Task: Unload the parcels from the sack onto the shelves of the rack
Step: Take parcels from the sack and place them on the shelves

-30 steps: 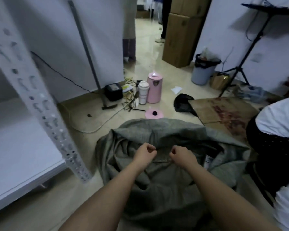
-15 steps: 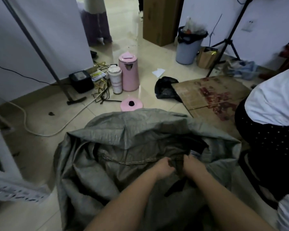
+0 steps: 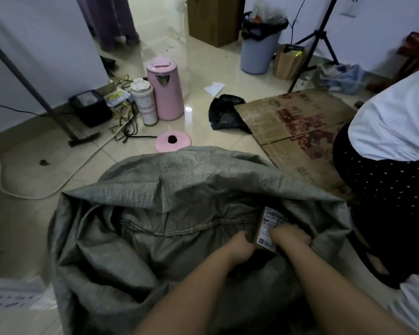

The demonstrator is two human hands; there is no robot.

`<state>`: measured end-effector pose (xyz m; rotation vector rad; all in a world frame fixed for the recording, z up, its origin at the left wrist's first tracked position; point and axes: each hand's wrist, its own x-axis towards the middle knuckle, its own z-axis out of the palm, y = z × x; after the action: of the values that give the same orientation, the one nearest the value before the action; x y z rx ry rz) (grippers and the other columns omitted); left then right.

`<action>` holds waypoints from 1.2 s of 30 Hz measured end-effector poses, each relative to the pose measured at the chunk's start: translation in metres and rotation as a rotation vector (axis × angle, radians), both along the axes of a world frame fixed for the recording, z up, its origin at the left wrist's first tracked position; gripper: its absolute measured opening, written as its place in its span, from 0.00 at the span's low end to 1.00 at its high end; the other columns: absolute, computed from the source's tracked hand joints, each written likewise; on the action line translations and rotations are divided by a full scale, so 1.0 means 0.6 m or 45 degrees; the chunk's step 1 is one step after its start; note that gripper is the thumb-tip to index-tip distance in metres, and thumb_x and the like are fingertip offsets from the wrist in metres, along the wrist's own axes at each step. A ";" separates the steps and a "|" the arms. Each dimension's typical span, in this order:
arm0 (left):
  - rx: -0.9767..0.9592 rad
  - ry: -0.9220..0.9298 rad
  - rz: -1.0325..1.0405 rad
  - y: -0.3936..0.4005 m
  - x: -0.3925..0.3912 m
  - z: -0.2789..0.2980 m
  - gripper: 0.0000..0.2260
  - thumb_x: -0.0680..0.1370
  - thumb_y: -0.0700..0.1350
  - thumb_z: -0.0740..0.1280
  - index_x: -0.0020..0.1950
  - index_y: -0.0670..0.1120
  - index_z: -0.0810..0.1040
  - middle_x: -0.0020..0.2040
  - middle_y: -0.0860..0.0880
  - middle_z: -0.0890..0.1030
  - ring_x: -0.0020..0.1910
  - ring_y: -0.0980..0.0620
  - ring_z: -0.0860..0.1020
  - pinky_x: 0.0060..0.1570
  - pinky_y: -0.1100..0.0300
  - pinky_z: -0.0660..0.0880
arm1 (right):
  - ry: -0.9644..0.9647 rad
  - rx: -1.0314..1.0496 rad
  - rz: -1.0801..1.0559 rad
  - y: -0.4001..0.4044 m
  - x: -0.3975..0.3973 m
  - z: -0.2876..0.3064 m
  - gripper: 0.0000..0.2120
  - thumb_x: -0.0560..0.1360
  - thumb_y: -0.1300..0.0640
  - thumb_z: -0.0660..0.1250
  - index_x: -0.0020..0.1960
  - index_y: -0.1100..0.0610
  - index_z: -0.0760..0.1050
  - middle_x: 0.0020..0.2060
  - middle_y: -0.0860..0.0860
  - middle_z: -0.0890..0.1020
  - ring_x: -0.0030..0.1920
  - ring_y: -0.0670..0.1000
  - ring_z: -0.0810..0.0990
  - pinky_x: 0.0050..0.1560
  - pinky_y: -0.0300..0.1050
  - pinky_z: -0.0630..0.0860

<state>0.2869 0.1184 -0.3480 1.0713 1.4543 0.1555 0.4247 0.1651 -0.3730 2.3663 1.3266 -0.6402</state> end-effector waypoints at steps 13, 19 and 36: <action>-0.329 -0.457 0.615 -0.001 0.017 -0.036 0.17 0.83 0.46 0.49 0.48 0.45 0.77 0.35 0.48 0.76 0.30 0.56 0.72 0.20 0.72 0.65 | 0.643 0.087 -0.472 -0.010 0.000 -0.034 0.23 0.81 0.49 0.57 0.68 0.64 0.72 0.67 0.62 0.74 0.66 0.61 0.74 0.65 0.50 0.71; -0.237 -0.537 0.631 0.000 0.029 -0.082 0.21 0.76 0.54 0.56 0.56 0.42 0.82 0.51 0.43 0.83 0.56 0.45 0.80 0.62 0.53 0.74 | 0.860 0.230 -0.679 -0.014 -0.022 -0.030 0.21 0.83 0.52 0.53 0.66 0.66 0.73 0.66 0.63 0.74 0.60 0.58 0.75 0.46 0.40 0.68; -0.200 -0.476 0.802 -0.030 -0.177 0.064 0.21 0.78 0.59 0.62 0.63 0.46 0.74 0.50 0.43 0.78 0.48 0.46 0.78 0.28 0.61 0.77 | 1.229 -0.078 -0.519 -0.031 -0.144 0.136 0.17 0.76 0.46 0.62 0.41 0.58 0.76 0.34 0.56 0.78 0.36 0.54 0.76 0.36 0.43 0.71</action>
<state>0.1809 0.1002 -0.3095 0.3983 1.3864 0.6430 0.3386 0.1466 -0.2913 2.3400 1.0531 -2.0873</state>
